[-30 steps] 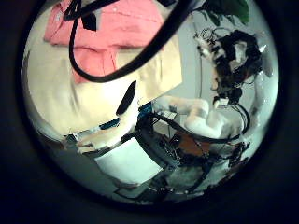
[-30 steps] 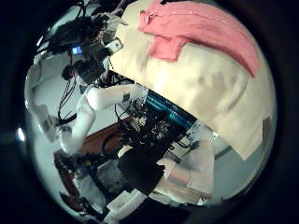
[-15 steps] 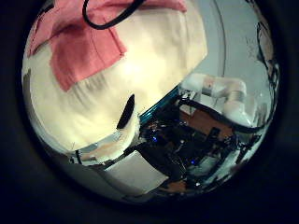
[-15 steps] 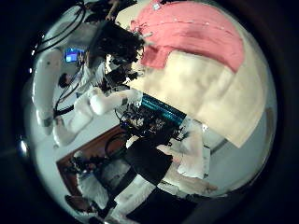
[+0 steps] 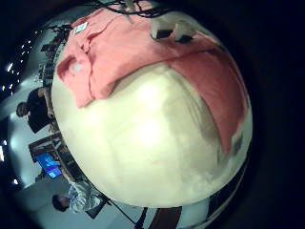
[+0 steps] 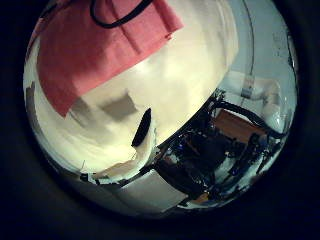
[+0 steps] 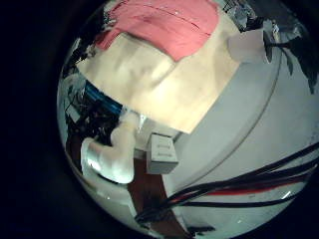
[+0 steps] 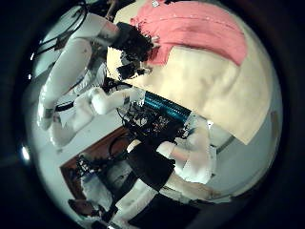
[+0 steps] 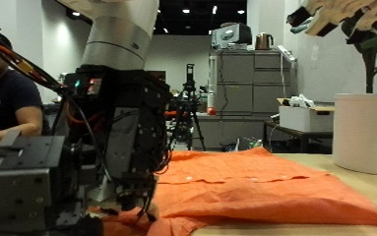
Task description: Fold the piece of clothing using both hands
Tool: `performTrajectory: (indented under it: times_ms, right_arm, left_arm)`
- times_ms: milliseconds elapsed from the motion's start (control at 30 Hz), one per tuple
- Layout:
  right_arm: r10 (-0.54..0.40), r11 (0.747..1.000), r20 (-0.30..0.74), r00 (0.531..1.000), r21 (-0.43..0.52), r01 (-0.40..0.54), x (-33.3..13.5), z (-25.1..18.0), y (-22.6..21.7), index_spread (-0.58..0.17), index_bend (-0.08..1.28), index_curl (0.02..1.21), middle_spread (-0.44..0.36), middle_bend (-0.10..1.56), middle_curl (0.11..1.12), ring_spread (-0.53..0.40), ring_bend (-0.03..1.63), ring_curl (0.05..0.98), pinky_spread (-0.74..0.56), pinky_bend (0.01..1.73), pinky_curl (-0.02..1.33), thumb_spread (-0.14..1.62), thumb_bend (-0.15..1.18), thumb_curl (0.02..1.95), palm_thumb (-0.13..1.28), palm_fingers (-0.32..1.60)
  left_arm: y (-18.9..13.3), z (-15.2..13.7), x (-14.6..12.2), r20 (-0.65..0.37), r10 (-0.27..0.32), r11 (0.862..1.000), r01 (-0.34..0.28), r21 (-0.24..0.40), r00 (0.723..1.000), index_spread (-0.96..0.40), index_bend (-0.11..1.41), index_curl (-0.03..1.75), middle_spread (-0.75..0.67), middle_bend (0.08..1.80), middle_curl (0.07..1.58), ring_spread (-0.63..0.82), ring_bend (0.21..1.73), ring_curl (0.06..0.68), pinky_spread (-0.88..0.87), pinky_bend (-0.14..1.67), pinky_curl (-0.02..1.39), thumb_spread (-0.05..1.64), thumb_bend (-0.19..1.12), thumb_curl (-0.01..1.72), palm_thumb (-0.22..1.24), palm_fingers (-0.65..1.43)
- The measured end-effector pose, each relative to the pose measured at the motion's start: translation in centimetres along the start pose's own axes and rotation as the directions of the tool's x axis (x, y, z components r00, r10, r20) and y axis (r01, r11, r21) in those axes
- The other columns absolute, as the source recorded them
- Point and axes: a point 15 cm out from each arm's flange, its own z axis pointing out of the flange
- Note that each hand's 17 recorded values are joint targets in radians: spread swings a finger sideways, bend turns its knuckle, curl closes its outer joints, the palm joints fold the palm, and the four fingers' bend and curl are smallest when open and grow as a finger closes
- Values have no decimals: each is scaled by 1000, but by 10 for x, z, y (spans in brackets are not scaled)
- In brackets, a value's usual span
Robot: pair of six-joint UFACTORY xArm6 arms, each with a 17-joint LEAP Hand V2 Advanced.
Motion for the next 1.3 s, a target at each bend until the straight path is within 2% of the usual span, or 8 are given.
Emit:
performTrajectory:
  times_ms: [200, 367, 467, 600, 733, 900, 933, 1300]
  right_arm:
    - [2, 1000, 0, 1000, -3, -2, 1, 1, 0, -331, 199, 379, 57, 189, 301, 214, 196, 233, 400, 183, 245, 1186, -18, 220, 224, 345]
    - [10, 999, 17, 1000, -36, -10, 3, 15, 4, -329, 198, 382, 65, 190, 304, 213, 196, 231, 398, 185, 243, 1185, -18, 222, 223, 343]
    - [13, 999, 23, 1000, -46, -12, 5, 20, 5, -329, 198, 383, 66, 190, 305, 214, 194, 229, 397, 186, 243, 1185, -18, 223, 223, 342]
    - [7, 998, 30, 1000, -64, -5, 6, 30, 4, -325, 187, 380, 67, 186, 305, 210, 216, 233, 387, 192, 244, 1185, -18, 223, 223, 359]
    - [8, 997, 39, 999, -82, -4, 9, 42, 1, -315, 176, 370, 27, 188, 304, 193, 254, 241, 368, 202, 247, 1192, -13, 225, 237, 393]
    - [22, 997, 14, 1000, -69, -21, 24, 64, -15, -298, 151, 339, -52, 200, 306, 105, 374, 272, 219, 244, 259, 1211, 9, 242, 342, 463]
    - [25, 997, 5, 1000, -68, -25, 28, 73, -19, -284, 149, 328, -72, 216, 315, 65, 412, 282, 157, 247, 259, 1205, 38, 262, 437, 482]
    - [65, 998, -44, 997, 3, -65, 53, 158, -65, -240, 162, 301, -110, 321, 369, -81, 538, 320, -53, 257, 253, 1117, -4, 308, 632, 507]
  left_arm:
    - [-8, -4, -4, 46, -23, 1000, 24, -13, 999, -79, 231, 364, -149, 457, 403, 118, 457, 180, 82, 222, 250, 948, -20, 313, 332, 621]
    - [-14, -11, -7, 53, -45, 999, 44, 4, 998, -265, 212, 394, -382, 587, 458, -219, 528, 198, -336, 457, 306, 1037, 66, 357, 580, 1053]
    - [-14, -18, -10, 55, -52, 999, 51, 18, 997, -357, 228, 424, -464, 620, 493, -361, 577, 231, -510, 577, 355, 1092, 119, 412, 713, 1135]
    - [-6, -29, -18, 55, -75, 997, 74, 20, 996, -462, 298, 473, -540, 677, 515, -486, 638, 262, -652, 701, 397, 1144, 136, 467, 777, 1225]
    - [2, -38, -27, 55, -89, 996, 89, 12, 995, -530, 352, 516, -572, 748, 539, -545, 699, 296, -720, 768, 423, 1177, 122, 508, 784, 1211]
    - [18, -53, -34, 57, -101, 995, 100, 7, 993, -571, 391, 562, -581, 805, 556, -571, 736, 325, -747, 809, 440, 1213, 106, 547, 789, 1169]
    - [22, -57, -35, 56, -99, 995, 98, 10, 994, -577, 398, 569, -582, 811, 557, -573, 740, 329, -746, 814, 443, 1216, 101, 554, 787, 1165]
    - [50, -87, -33, 51, -84, 996, 84, 2, 995, -605, 396, 627, -579, 842, 558, -577, 770, 364, -755, 878, 471, 1239, 56, 619, 784, 1144]
